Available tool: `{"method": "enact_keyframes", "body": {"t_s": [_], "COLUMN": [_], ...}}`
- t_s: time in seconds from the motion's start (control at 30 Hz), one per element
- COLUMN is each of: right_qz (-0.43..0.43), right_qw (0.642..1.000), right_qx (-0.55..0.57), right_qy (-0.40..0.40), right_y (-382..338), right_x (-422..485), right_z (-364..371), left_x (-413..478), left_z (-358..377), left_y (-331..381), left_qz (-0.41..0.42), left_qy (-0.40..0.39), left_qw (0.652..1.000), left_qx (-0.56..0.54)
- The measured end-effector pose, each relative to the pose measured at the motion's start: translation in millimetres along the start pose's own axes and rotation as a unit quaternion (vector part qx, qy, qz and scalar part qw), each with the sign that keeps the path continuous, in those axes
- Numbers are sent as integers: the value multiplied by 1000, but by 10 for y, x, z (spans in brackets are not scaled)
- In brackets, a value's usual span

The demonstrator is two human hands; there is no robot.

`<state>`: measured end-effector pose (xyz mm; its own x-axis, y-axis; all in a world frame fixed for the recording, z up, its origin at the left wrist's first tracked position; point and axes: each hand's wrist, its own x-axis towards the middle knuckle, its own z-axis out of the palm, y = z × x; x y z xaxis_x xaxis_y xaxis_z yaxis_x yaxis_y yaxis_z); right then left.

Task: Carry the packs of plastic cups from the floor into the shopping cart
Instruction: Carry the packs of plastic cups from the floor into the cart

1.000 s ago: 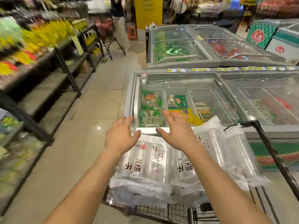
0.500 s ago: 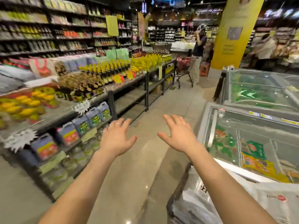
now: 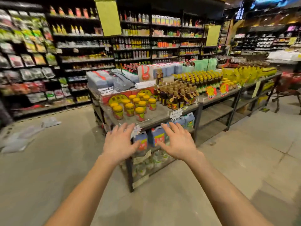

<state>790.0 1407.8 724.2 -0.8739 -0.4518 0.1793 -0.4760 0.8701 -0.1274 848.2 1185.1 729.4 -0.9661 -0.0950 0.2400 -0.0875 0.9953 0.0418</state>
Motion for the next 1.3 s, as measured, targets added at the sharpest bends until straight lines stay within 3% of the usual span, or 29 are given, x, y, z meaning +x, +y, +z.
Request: {"method": "enact_keyframes", "body": {"t_s": [0.3,0.57,0.97,1.3], "right_qz": [-172,-259,-343,-351], "right_qw": [985,962,934,930], "right_qx": [16,71,67,77], "right_qy": [-8,-44,-72,-74], "right_y": [-1503,-2518,-3772,-5632], "right_x": [2148,4273,6501,8533], "right_z": [728,1247,1944,2616], "left_x": [571,1738,2996,4183], "left_z": [279,507,1008,1222], "left_y": [-2034,-3507,-5355,-7838], "left_qz": [-186,-293,-379,-398], "left_qy": [-15,-2,5,2], "left_qw": [982,953,924,915], "left_qx": [26,77,61,68]}}
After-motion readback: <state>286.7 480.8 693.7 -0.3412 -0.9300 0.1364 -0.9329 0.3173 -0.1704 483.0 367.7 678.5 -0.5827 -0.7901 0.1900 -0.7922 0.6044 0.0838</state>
